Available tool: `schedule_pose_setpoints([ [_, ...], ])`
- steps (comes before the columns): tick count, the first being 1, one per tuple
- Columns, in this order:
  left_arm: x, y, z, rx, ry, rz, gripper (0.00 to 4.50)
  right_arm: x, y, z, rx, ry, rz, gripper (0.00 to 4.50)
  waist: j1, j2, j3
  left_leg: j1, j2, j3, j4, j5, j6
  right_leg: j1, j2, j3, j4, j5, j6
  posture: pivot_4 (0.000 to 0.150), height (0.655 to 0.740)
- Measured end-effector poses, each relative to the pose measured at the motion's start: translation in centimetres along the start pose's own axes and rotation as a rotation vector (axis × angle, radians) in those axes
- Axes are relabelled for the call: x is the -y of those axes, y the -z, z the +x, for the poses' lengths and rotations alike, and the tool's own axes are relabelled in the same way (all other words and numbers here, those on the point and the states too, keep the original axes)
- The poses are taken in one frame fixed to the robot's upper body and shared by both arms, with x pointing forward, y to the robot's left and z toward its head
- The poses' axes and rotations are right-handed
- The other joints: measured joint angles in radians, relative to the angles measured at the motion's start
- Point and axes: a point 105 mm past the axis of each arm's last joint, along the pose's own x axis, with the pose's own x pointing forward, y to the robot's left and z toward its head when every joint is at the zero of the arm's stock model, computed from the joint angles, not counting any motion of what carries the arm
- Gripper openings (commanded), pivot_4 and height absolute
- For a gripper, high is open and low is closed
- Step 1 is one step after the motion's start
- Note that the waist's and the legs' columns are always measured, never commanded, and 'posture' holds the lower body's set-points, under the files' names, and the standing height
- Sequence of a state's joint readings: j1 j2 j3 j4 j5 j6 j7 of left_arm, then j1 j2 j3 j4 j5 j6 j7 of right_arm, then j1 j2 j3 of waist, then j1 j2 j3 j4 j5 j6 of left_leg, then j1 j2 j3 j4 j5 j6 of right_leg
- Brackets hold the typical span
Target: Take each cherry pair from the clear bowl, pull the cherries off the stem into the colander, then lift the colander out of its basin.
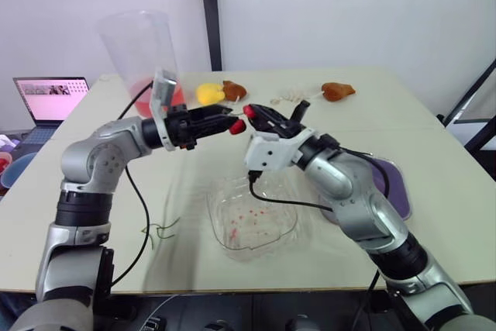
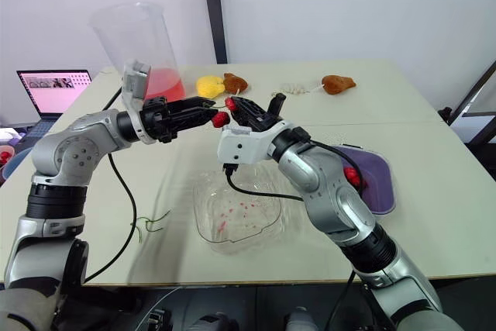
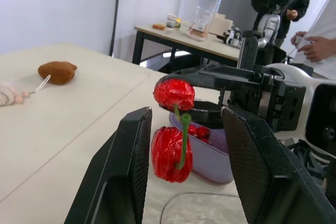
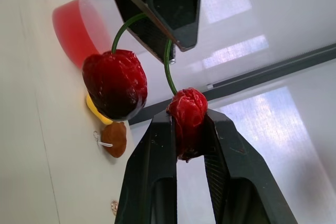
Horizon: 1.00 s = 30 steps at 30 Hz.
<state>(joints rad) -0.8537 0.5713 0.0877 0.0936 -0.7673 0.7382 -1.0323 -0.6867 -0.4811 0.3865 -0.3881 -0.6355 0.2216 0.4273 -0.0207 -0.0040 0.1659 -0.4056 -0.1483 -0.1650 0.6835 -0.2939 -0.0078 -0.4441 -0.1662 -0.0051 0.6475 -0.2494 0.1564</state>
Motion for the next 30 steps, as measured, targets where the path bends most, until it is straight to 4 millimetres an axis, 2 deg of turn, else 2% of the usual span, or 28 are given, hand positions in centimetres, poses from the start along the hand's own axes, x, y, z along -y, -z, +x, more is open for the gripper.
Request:
schedule_pose_setpoints([
  [2, 0.0, 0.03, 0.01, -0.001, -0.001, -0.004, 0.38, 0.08, -0.02, -0.01, 0.002, 0.002, 0.0, 0.59, 0.0, 0.0, 0.0, 0.0, 0.0, 0.0, 0.0, 0.0, 0.0, 0.0, 0.0, 0.0, 0.0, 0.0, 0.0, 0.15, 0.74],
  [3, 0.0, 0.07, 0.03, -0.001, 0.0, -0.01, 0.06, 0.04, -0.07, -0.01, 0.005, -0.001, 0.001, 0.59, 0.0, 0.0, 0.0, 0.0, 0.0, 0.0, 0.0, 0.0, 0.0, 0.0, 0.0, 0.0, 0.0, 0.0, 0.0, 0.15, 0.74],
  [21, -0.13, -0.08, 0.05, 0.023, -0.01, -0.029, 0.06, -0.27, -0.12, -0.16, 0.015, -0.022, 0.003, 0.59, 0.0, 0.0, 0.0, 0.0, 0.0, 0.0, 0.0, 0.0, 0.0, 0.0, 0.0, 0.0, 0.0, 0.0, 0.0, 0.15, 0.74],
  [23, -0.23, -0.08, 0.16, 0.037, -0.018, -0.043, 0.61, -0.15, -0.05, -0.17, 0.014, -0.017, 0.005, 0.59, 0.0, 0.0, 0.0, 0.0, 0.0, 0.0, 0.0, 0.0, 0.0, 0.0, 0.0, 0.0, 0.0, 0.0, 0.0, 0.15, 0.74],
  [25, -0.2, -0.11, 0.19, 0.041, -0.015, -0.042, 1.38, -0.14, -0.11, -0.14, 0.016, -0.016, 0.008, 0.59, 0.0, 0.0, 0.0, 0.0, 0.0, 0.0, 0.0, 0.0, 0.0, 0.0, 0.0, 0.0, 0.0, 0.0, 0.0, 0.15, 0.74],
  [30, 0.27, -0.6, 0.41, 0.074, 0.011, -0.032, 1.38, -0.16, -0.02, -0.17, 0.012, -0.019, 0.014, 0.59, 0.0, 0.0, 0.0, 0.0, 0.0, 0.0, 0.0, 0.0, 0.0, 0.0, 0.0, 0.0, 0.0, 0.0, 0.0, 0.15, 0.74],
])
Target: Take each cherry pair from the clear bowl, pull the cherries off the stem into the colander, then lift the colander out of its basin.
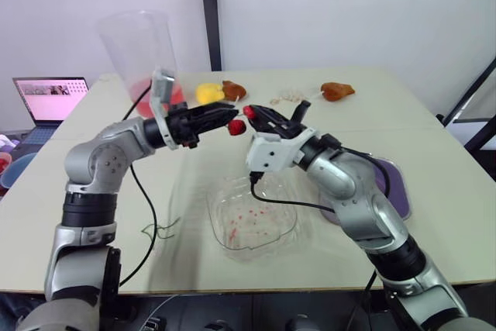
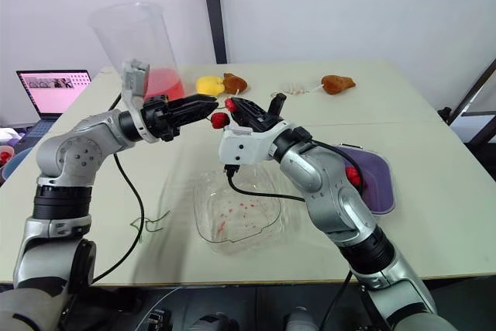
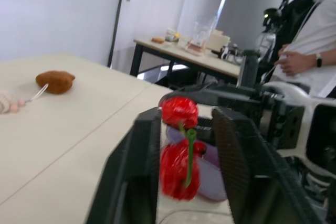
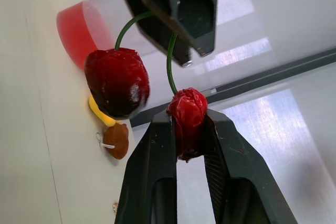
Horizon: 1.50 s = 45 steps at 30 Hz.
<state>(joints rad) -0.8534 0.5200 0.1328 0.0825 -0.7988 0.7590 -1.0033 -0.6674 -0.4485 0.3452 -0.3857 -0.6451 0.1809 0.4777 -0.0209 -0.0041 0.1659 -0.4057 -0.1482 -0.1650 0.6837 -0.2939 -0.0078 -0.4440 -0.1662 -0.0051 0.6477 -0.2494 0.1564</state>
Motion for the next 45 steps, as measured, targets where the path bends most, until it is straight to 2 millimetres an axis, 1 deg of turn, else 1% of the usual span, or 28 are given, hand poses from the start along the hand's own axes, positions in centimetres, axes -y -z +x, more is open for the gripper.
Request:
schedule_pose_setpoints([
  [3, 0.4, -0.2, 0.1, 0.007, 0.015, 0.006, 1.38, 0.0, 0.0, 0.0, -0.001, 0.003, 0.005, 0.59, 0.0, 0.0, 0.0, 0.0, 0.0, 0.0, 0.0, 0.0, 0.0, 0.0, 0.0, 0.0, 0.0, 0.0, 0.0, 0.15, 0.74],
  [7, 0.3, -0.1, 0.0, 0.011, 0.013, -0.003, 1.38, 0.0, 0.0, 0.0, -0.002, 0.003, 0.008, 0.59, 0.0, 0.0, 0.0, 0.0, 0.0, 0.0, 0.0, 0.0, 0.0, 0.0, 0.0, 0.0, 0.0, 0.0, 0.0, 0.15, 0.74],
  [10, 0.3, -0.1, -0.1, 0.007, 0.004, -0.01, 0.55, 0.0, 0.1, 0.0, -0.003, 0.003, 0.008, 0.59, 0.0, 0.0, 0.0, 0.0, 0.0, 0.0, 0.0, 0.0, 0.0, 0.0, 0.0, 0.0, 0.0, 0.0, 0.0, 0.15, 0.74],
  [11, 0.2, 0.0, -0.2, 0.003, 0.002, -0.011, 0.03, 0.0, 0.1, 0.0, -0.003, 0.003, 0.008, 0.59, 0.0, 0.0, 0.0, 0.0, 0.0, 0.0, 0.0, 0.0, 0.0, 0.0, 0.0, 0.0, 0.0, 0.0, 0.0, 0.15, 0.74],
  [17, 0.0, 0.2, -0.5, -0.014, -0.016, -0.011, 0.03, 0.1, -0.1, 0.0, 0.003, 0.008, 0.031, 0.59, 0.0, 0.0, 0.0, 0.0, 0.0, 0.0, 0.0, 0.0, 0.0, 0.0, 0.0, 0.0, 0.0, 0.0, 0.0, 0.15, 0.74],
  [20, -0.3, 0.4, -0.6, -0.016, -0.026, -0.021, 0.0, 0.1, 0.1, -0.1, 0.008, 0.013, 0.107, 1.61, 0.0, 0.0, 0.0, 0.0, 0.0, 0.0, 0.0, 0.0, 0.0, 0.0, 0.0, 0.0, 0.0, 0.0, 0.0, 0.15, 0.74],
  [21, -0.4, 0.5, -0.7, -0.017, -0.03, -0.025, 0.0, 0.0, 0.2, -0.2, 0.01, 0.008, 0.122, 2.07, 0.0, 0.0, 0.0, 0.0, 0.0, 0.0, 0.0, 0.0, 0.0, 0.0, 0.0, 0.0, 0.0, 0.0, 0.0, 0.15, 0.74],
  [22, -0.5, 0.5, -0.7, -0.018, -0.034, -0.028, 0.0, 0.1, 0.2, -0.2, 0.01, 0.008, 0.126, 2.65, 0.0, 0.0, 0.0, 0.0, 0.0, 0.0, 0.0, 0.0, 0.0, 0.0, 0.0, 0.0, 0.0, 0.0, 0.0, 0.15, 0.74],
  [23, -0.6, 0.6, -0.7, -0.019, -0.036, -0.031, 0.0, 0.2, 0.2, -0.2, 0.012, 0.008, 0.13, 3.05, 0.0, 0.0, 0.0, 0.0, 0.0, 0.0, 0.0, 0.0, 0.0, 0.0, 0.0, 0.0, 0.0, 0.0, 0.0, 0.15, 0.74],
  [25, -0.7, 0.6, -0.7, -0.019, -0.036, -0.035, 0.0, 0.1, 0.3, -0.5, 0.026, -0.025, 0.183, 4.05, 0.0, 0.0, 0.0, 0.0, 0.0, 0.0, 0.0, 0.0, 0.0, 0.0, 0.0, 0.0, 0.0, 0.0, 0.0, 0.15, 0.74],
  [26, -0.8, 0.4, -0.6, -0.018, -0.031, -0.033, 0.0, -0.3, 0.4, -1.0, 0.039, -0.072, 0.256, 4.47, 0.001, 0.0, 0.0, 0.0, 0.0, 0.0, 0.0, 0.0, 0.0, 0.001, 0.0, 0.0, 0.0, 0.0, 0.0, 0.15, 0.74],
  [29, -0.6, -0.3, -0.4, -0.013, -0.003, -0.005, 0.0, -1.6, 0.3, -2.1, 0.068, -0.205, 0.474, 4.47, 0.001, 0.0, 0.0, 0.0, 0.0, 0.0, 0.0, 0.0, 0.0, 0.001, 0.0, 0.0, 0.0, 0.0, 0.0, 0.15, 0.74],
  [30, -0.3, -0.4, -0.3, -0.025, 0.033, 0.01, 0.0, -1.6, 0.4, -2.9, 0.081, -0.278, 0.659, 4.47, 0.001, 0.0, 0.0, 0.0, 0.0, 0.0, 0.0, 0.0, 0.0, 0.001, 0.0, 0.0, -0.001, 0.0, 0.0, 0.15, 0.74],
  [31, 0.0, -0.4, -0.3, -0.038, 0.055, 0.017, 0.0, -1.1, 0.7, -3.3, 0.082, -0.299, 0.736, 4.47, 0.001, 0.0, 0.0, 0.0, 0.0, -0.001, 0.0, 0.0, 0.0, 0.001, 0.0, 0.0, 0.0, 0.0, 0.0, 0.15, 0.74],
  [32, 0.4, -0.4, -0.1, -0.055, 0.093, 0.032, 0.0, -0.2, 1.1, -3.9, 0.081, -0.333, 0.857, 4.47, 0.001, 0.0, 0.0, 0.0, 0.0, -0.001, 0.001, 0.0, 0.0, 0.001, 0.0, 0.0, 0.0, 0.0, 0.0, 0.15, 0.74],
  [33, 0.7, -0.4, 0.0, -0.068, 0.128, 0.042, 0.0, 0.9, 1.4, -4.2, 0.078, -0.354, 0.935, 4.47, 0.001, 0.0, 0.0, 0.0, 0.0, -0.001, 0.001, 0.0, 0.0, 0.001, 0.0, 0.0, -0.001, 0.0, 0.0, 0.15, 0.74],
  [35, 1.3, -0.5, 0.3, -0.093, 0.188, 0.066, 0.0, 3.8, 1.7, -4.8, 0.09, -0.347, 1.013, 4.47, 0.003, 0.0, 0.0, 0.0, 0.0, -0.001, 0.0, 0.0, 0.0, 0.001, 0.0, 0.0, -0.001, 0.0, 0.0, 0.15, 0.74],
  [37, 1.5, -0.5, 0.5, -0.112, 0.216, 0.087, 0.0, 4.9, 1.7, -5.1, 0.1, -0.354, 1.044, 4.47, 0.003, 0.0, 0.0, 0.0, 0.001, -0.001, -0.001, 0.0, 0.0, 0.001, 0.0, 0.0, -0.001, 0.0, 0.0, 0.15, 0.74],
  [40, 1.8, -0.2, 0.9, -0.17, 0.286, 0.107, 0.0, 5.6, 1.9, -5.6, 0.087, -0.443, 1.108, 4.47, 0.003, 0.0, 0.0, 0.0, 0.0, 0.0, 0.0, 0.0, 0.0, 0.001, 0.0, 0.0, -0.001, 0.0, 0.0, 0.15, 0.74],
  [43, 2.3, -0.1, 0.8, -0.21, 0.352, 0.125, 0.0, 5.5, 0.1, -6.7, 0.123, -0.642, 1.17, 4.47, 0.002, 0.0, 0.0, 0.0, 0.001, -0.001, 0.0, 0.0, 0.0, 0.001, 0.0, 0.0, -0.001, 0.0, 0.0, 0.15, 0.74],
  [45, 2.6, -0.1, 0.9, -0.22, 0.383, 0.135, 0.0, 5.1, -0.5, -7.0, 0.129, -0.709, 1.211, 4.47, 0.001, 0.0, 0.0, 0.0, 0.001, -0.001, 0.0, 0.0, 0.0, 0.001, 0.0, 0.0, -0.001, 0.0, 0.0, 0.15, 0.74],
])
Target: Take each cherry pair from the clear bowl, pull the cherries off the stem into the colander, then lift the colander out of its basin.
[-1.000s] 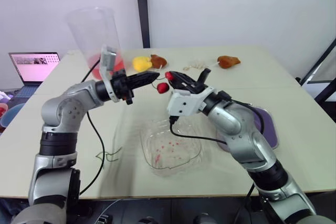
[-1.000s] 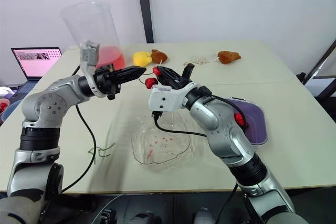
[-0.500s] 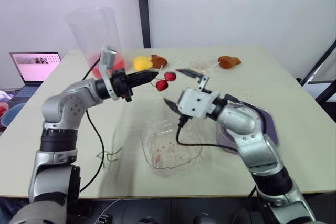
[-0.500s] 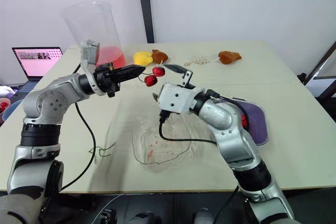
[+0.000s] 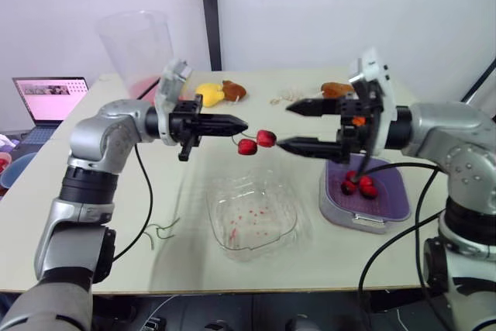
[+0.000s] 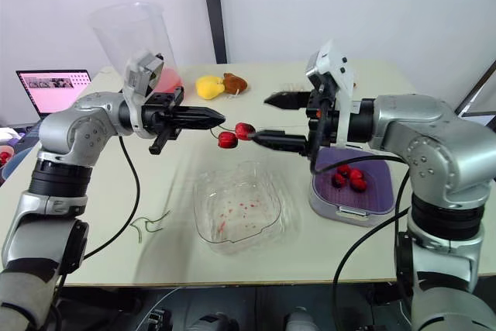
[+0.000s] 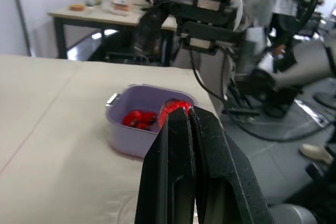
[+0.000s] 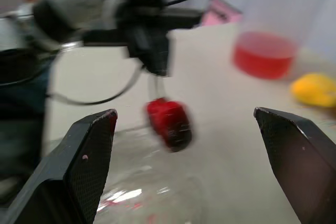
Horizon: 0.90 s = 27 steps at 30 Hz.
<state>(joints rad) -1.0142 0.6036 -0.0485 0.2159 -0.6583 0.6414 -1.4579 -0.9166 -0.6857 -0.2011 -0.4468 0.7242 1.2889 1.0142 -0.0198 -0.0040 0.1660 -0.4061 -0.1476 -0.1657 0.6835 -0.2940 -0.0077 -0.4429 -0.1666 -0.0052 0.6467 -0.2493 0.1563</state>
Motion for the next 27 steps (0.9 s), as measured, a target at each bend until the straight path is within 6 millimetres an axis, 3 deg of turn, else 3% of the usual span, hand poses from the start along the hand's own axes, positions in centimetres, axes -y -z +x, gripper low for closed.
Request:
schedule_pose_setpoints([
  [8, 0.9, -0.1, 0.6, -0.01, 0.071, -0.008, 0.0, 0.0, 1.4, 2.2, -0.069, 0.025, -0.031, 4.47, 0.004, 0.0, 0.0, -0.001, 0.0, 0.0, 0.001, 0.0, 0.0, 0.0, 0.0, 0.0, 0.0, 0.0, 0.0, 0.15, 0.74],
  [12, 1.0, -0.1, 0.7, -0.012, 0.076, -0.017, 0.0, 0.2, 1.7, 2.5, -0.069, 0.042, -0.032, 3.25, 0.003, 0.0, 0.0, -0.001, 0.0, 0.0, 0.001, 0.0, 0.0, 0.0, 0.0, 0.0, 0.001, 0.0, 0.0, 0.15, 0.74],
  [15, 1.0, -0.1, 0.7, -0.01, 0.078, -0.017, 0.0, 0.2, 1.6, 2.6, -0.063, 0.044, -0.04, 1.86, 0.002, 0.0, 0.0, 0.0, 0.0, 0.0, 0.001, 0.0, 0.0, 0.0, 0.0, 0.0, 0.001, 0.0, 0.0, 0.15, 0.74],
  [27, 0.6, -0.4, 0.9, 0.001, 0.059, -0.014, 0.0, 0.0, 2.2, 2.6, -0.066, 0.033, -0.009, 1.86, 0.002, 0.0, 0.0, 0.0, 0.0, 0.0, 0.001, 0.0, 0.0, 0.0, 0.0, 0.0, 0.001, 0.0, 0.0, 0.15, 0.74],
])
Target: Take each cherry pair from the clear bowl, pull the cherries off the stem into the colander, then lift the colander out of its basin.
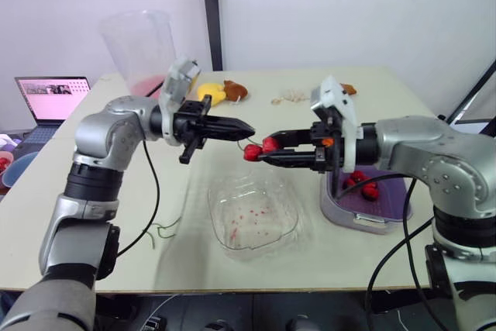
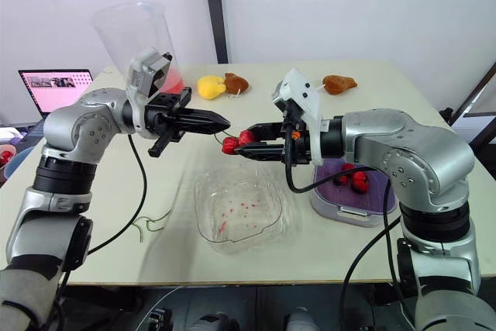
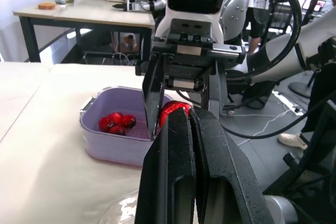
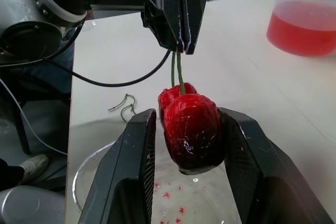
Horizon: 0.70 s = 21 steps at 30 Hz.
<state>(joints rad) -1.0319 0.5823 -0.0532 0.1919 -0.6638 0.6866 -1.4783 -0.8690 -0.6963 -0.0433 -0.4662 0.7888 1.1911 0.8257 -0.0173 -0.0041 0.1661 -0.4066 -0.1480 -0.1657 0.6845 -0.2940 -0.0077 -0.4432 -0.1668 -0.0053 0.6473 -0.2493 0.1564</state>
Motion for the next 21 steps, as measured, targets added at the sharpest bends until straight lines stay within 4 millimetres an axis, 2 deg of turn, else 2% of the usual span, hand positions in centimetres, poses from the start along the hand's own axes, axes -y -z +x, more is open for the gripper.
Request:
schedule_pose_setpoints([
  [3, 0.0, 0.0, 0.0, 0.001, -0.001, 0.0, 0.0, 0.1, 0.0, -0.1, -0.002, 0.006, 0.0, 1.86, 0.0, 0.0, 0.0, 0.0, 0.0, 0.0, 0.0, 0.0, 0.0, 0.0, 0.0, 0.0, 0.0, 0.0, 0.0, 0.15, 0.74],
  [5, 0.0, 0.0, 0.1, 0.002, -0.001, 0.0, 0.0, 0.1, 0.0, -0.1, -0.001, 0.008, 0.001, 1.37, 0.0, 0.0, 0.0, 0.0, 0.0, 0.0, 0.0, 0.0, 0.0, 0.0, 0.0, 0.0, 0.0, 0.0, 0.0, 0.15, 0.74],
  [14, 0.0, 0.0, 0.1, 0.003, -0.002, -0.001, 0.0, 0.2, 0.0, -0.4, -0.005, 0.022, -0.003, 1.37, 0.0, 0.0, 0.0, 0.0, 0.0, 0.0, 0.0, 0.0, 0.0, 0.0, 0.0, 0.0, 0.0, 0.0, 0.0, 0.15, 0.74],
  [21, -0.1, -0.1, -0.3, 0.009, -0.023, 0.015, 0.0, 0.9, 1.6, -1.7, -0.055, 0.055, 0.033, 1.37, 0.001, 0.0, 0.0, 0.0, 0.0, 0.0, 0.0, 0.0, 0.0, 0.0, 0.0, 0.0, 0.0, 0.0, 0.0, 0.15, 0.74],
])
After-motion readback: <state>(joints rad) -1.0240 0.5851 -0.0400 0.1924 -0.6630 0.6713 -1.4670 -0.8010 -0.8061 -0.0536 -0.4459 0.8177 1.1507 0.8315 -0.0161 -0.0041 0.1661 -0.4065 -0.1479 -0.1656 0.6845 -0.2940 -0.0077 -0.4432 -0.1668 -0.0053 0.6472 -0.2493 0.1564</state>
